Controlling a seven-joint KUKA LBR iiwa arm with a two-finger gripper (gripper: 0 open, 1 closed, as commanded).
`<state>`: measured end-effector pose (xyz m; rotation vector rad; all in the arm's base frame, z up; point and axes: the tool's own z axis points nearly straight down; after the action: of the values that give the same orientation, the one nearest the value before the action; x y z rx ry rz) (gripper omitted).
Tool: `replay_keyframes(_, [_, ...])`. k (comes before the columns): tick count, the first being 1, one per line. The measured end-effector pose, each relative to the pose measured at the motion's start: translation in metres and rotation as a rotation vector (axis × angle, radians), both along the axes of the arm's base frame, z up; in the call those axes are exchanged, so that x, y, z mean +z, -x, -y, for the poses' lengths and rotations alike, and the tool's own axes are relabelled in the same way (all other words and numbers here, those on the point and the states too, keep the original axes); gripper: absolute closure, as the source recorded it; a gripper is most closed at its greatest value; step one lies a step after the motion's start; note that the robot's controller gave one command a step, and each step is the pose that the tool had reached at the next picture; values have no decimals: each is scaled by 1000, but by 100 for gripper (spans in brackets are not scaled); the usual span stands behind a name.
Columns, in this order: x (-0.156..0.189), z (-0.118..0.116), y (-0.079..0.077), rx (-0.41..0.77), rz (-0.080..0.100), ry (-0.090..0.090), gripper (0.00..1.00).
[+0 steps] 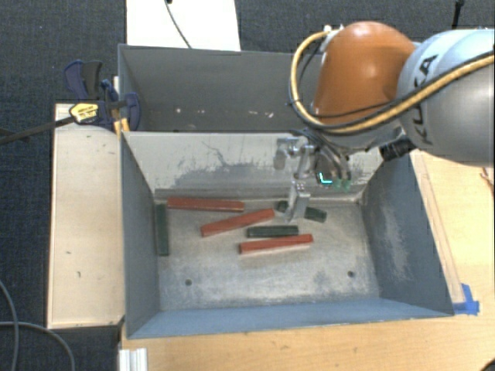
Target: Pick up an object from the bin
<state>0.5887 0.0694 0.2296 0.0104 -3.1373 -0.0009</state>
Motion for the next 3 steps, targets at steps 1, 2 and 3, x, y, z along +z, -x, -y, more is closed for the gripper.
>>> replay_keyframes(1, [4, 0, -2, -3, 8, -1, 100])
replay_keyframes(2, [4, 0, -2, -4, 8, -1, 0])
replay_keyframes(3, [99, 32, 5, 176, 17, 1, 0])
